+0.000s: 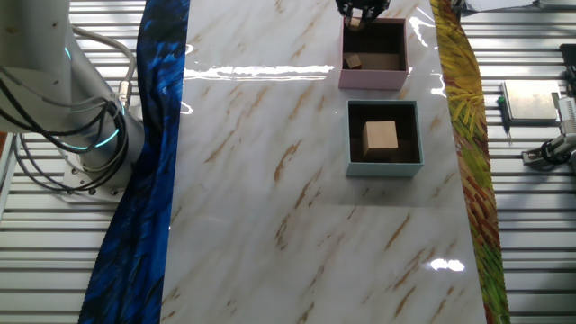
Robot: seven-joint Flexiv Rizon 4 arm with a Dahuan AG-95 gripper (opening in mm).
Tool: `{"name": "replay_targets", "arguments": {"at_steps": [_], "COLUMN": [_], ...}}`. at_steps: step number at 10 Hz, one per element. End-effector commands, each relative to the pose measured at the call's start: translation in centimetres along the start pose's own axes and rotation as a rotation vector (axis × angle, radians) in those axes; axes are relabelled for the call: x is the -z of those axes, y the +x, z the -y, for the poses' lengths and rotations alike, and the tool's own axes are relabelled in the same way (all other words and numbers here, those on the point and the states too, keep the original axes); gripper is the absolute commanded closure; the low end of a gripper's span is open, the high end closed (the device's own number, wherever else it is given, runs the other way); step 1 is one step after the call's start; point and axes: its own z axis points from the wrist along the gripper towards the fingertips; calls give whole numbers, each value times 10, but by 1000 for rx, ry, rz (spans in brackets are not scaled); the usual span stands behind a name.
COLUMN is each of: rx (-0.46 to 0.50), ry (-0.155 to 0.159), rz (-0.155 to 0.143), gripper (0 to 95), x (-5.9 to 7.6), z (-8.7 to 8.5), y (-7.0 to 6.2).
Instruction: Move an object from one box to another
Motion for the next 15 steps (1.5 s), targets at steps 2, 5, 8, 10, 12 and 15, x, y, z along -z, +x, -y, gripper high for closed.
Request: {"name": "replay_targets", "arguments": {"at_steps": [2, 5, 8, 10, 12, 15], "rx": [24, 39, 44, 46, 69, 135], "ry": [-2, -3, -4, -15, -14, -15], "rz": [-6, -5, 0, 11, 2, 3], "gripper": [950, 760, 760, 760, 760, 950], "x": [0, 0, 1, 7, 19, 35], "z": [-1, -1, -1, 2, 8, 18], "y": [0, -1, 1, 10, 25, 61]}}
